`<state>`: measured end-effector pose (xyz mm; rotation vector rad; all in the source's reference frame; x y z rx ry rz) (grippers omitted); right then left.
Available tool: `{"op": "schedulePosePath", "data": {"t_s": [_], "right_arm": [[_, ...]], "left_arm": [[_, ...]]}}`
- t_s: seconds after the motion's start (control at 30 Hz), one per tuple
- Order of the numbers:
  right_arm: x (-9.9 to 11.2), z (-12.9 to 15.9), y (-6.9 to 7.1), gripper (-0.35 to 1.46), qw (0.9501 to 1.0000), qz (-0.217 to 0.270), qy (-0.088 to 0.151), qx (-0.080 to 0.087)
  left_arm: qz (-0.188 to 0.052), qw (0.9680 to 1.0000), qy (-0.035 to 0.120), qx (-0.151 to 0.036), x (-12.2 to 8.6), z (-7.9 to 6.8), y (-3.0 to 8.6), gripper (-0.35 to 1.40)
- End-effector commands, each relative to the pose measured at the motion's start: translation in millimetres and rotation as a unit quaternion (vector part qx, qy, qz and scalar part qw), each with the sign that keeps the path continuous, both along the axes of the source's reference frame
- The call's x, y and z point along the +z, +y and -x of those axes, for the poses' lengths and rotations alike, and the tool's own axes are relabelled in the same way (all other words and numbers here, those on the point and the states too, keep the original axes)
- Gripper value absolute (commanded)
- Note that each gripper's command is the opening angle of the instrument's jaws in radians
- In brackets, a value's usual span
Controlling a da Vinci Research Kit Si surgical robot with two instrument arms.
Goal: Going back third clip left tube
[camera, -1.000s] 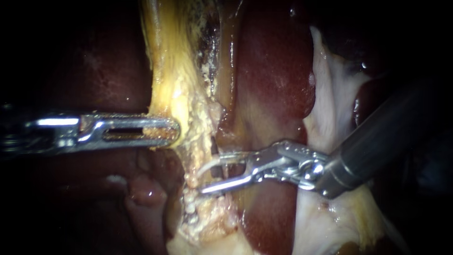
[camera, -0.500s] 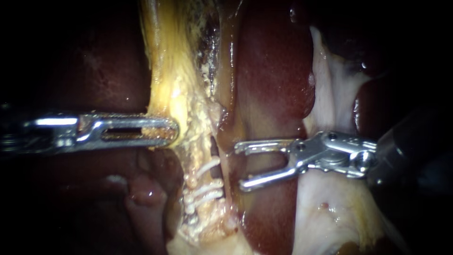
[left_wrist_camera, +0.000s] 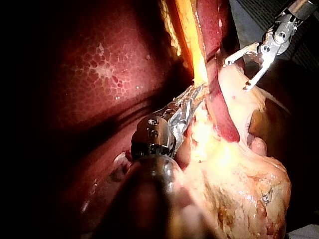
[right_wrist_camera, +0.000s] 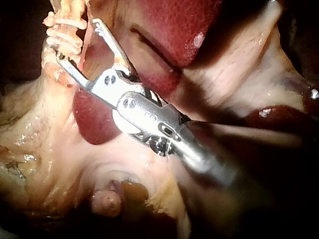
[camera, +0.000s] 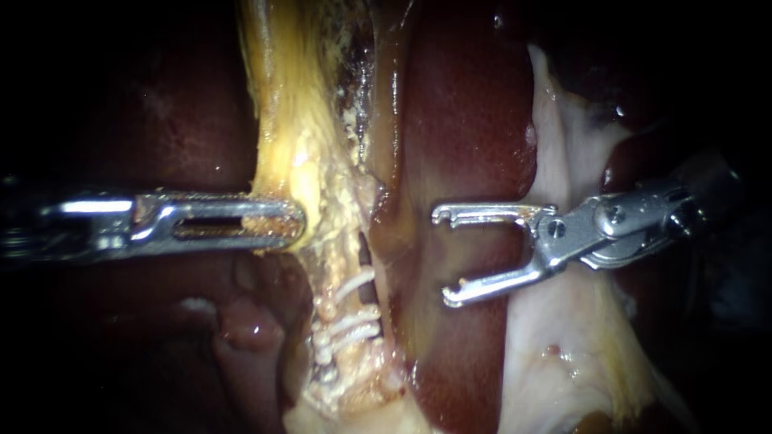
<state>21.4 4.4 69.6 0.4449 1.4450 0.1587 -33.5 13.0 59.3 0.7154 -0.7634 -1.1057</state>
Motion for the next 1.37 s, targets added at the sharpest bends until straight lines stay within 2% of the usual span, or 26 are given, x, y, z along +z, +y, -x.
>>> {"op": "schedulePosePath", "data": {"t_s": [0.03,0.33,0.5,0.67,0.83,1.03,1.37], "right_arm": [[0.0,0.0,0.1,0.60,1.0000,0.002,0.000,-0.001],[-0.1,0.5,0.2,0.60,1.0000,0.004,0.001,-0.002],[-0.1,0.8,0.2,0.60,1.0000,0.004,0.001,-0.001],[-0.2,1.0,0.1,0.60,1.0000,0.007,0.001,-0.002],[-0.2,1.2,0.1,0.60,1.0000,-0.001,0.000,-0.002],[-0.4,1.2,0.3,0.60,1.0000,-0.005,0.001,-0.002],[-0.7,1.3,0.3,0.60,0.9999,-0.015,0.000,-0.002]], "left_arm": [[0.005,1.0000,0.000,0.003,0.2,0.1,-0.1,-0.35],[0.012,0.9999,0.002,0.001,1.9,1.4,-0.7,-0.35],[0.014,0.9999,0.005,0.005,4.4,2.3,-0.8,-0.35],[0.020,0.9997,0.011,0.010,6.0,3.9,-0.8,-0.35],[0.020,0.9996,0.016,0.010,6.5,4.7,-0.8,-0.35],[0.023,0.9994,0.021,0.016,6.7,4.8,-0.9,-0.35],[0.023,0.9994,0.021,0.016,6.7,4.9,-1.0,-0.35]]}}
